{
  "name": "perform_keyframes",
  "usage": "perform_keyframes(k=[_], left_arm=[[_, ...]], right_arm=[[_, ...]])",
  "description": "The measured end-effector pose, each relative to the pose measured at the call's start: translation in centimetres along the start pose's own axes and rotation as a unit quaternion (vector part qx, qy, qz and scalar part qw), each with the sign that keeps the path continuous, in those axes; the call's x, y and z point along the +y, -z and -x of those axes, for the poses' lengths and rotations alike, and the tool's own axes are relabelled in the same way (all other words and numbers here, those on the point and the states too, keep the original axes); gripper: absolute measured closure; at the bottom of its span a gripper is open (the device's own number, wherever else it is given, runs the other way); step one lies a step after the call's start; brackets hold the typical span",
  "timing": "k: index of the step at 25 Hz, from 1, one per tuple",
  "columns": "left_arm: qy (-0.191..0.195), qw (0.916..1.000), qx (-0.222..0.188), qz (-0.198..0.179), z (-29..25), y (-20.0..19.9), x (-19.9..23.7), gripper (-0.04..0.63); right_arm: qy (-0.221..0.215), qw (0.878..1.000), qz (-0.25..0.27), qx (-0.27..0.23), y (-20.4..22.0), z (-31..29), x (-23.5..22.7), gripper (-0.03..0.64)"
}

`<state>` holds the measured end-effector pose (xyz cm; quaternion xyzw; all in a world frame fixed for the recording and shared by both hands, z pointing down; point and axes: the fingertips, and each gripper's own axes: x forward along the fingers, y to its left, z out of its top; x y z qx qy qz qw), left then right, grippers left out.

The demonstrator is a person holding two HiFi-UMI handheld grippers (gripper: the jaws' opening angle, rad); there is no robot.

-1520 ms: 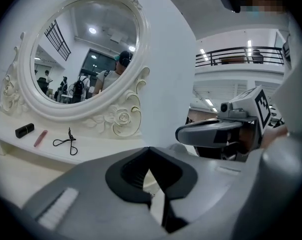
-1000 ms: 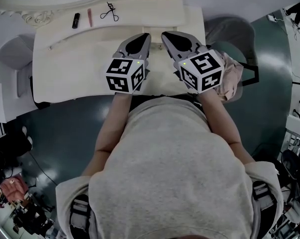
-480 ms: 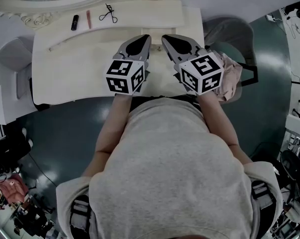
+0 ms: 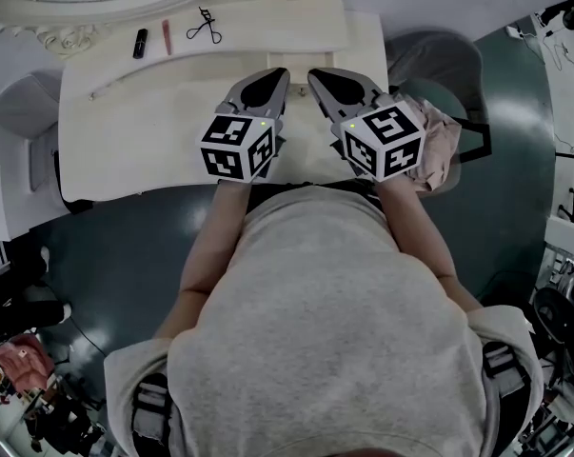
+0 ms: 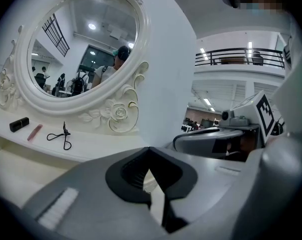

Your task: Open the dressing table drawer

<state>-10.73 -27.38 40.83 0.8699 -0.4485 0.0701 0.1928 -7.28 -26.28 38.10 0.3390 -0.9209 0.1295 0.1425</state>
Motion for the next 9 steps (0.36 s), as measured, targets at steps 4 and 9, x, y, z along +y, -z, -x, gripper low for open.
perform_keyframes(k=[4,9], left_arm=[[0.001,1.0,-0.001,0.001,0.01,-0.1,0.0,0.586],[0.004,1.0,0.002,0.0,0.04,0.12,-0.32,0.586]], right_arm=[[0.003,1.0,0.002,0.002,0.05,0.01,-0.09,0.609],[0.007,1.0,0.001,-0.001,-0.04,0.22,-0.27,0.609]])
